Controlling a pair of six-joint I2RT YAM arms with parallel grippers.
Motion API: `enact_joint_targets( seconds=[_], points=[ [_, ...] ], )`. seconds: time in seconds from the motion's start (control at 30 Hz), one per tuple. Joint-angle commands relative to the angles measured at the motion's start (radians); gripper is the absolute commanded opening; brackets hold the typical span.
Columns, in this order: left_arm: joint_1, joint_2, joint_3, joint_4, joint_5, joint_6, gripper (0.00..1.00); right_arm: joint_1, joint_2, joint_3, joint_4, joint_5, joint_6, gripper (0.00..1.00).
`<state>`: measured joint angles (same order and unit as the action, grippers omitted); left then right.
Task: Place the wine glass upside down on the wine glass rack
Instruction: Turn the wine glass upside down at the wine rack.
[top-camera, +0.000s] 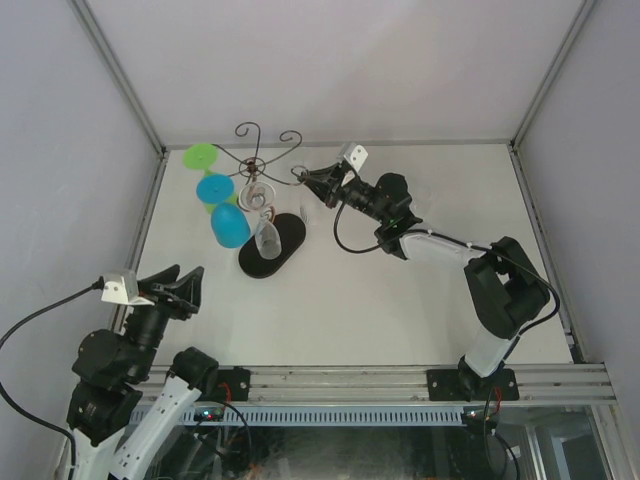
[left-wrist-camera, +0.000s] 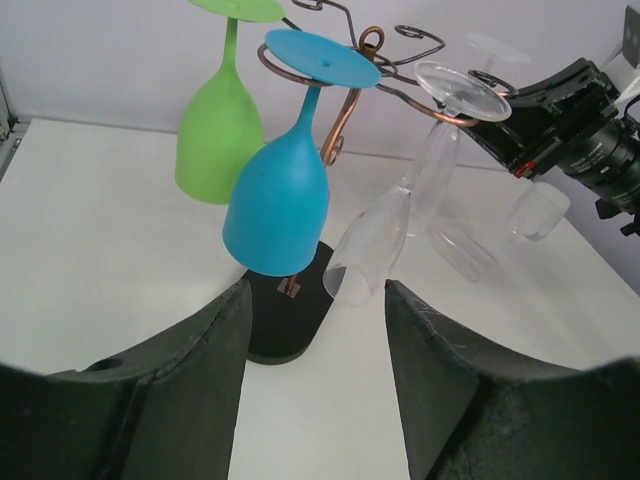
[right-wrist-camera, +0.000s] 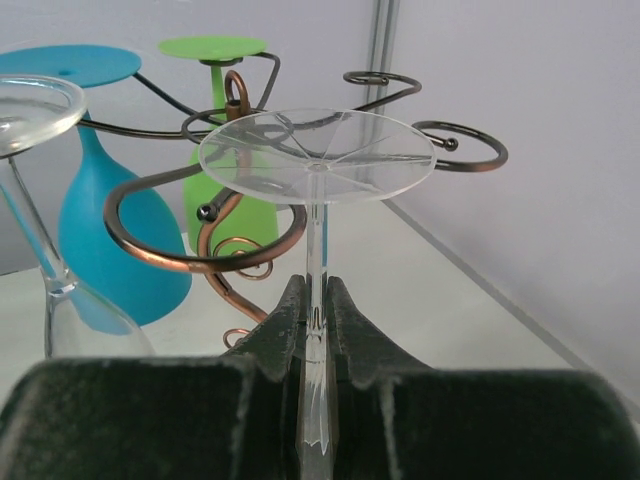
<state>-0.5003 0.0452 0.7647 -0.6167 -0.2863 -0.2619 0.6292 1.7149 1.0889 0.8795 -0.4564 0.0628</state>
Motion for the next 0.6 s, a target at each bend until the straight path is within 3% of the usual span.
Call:
enact_joint_targets(
  seconds=[0.0,0.57],
  points=[
    [0.009,-0.015,-0.026,-0.021,-0.008,-0.036,0.59,0.015,0.001,0.052,0.02,-0.037,-0.02,0.0],
    [0.009,-0.001,-0.03,-0.021,-0.025,-0.025,0.59,0.035,0.045,0.117,-0.044,-0.123,-0.029,0.0]
  ],
)
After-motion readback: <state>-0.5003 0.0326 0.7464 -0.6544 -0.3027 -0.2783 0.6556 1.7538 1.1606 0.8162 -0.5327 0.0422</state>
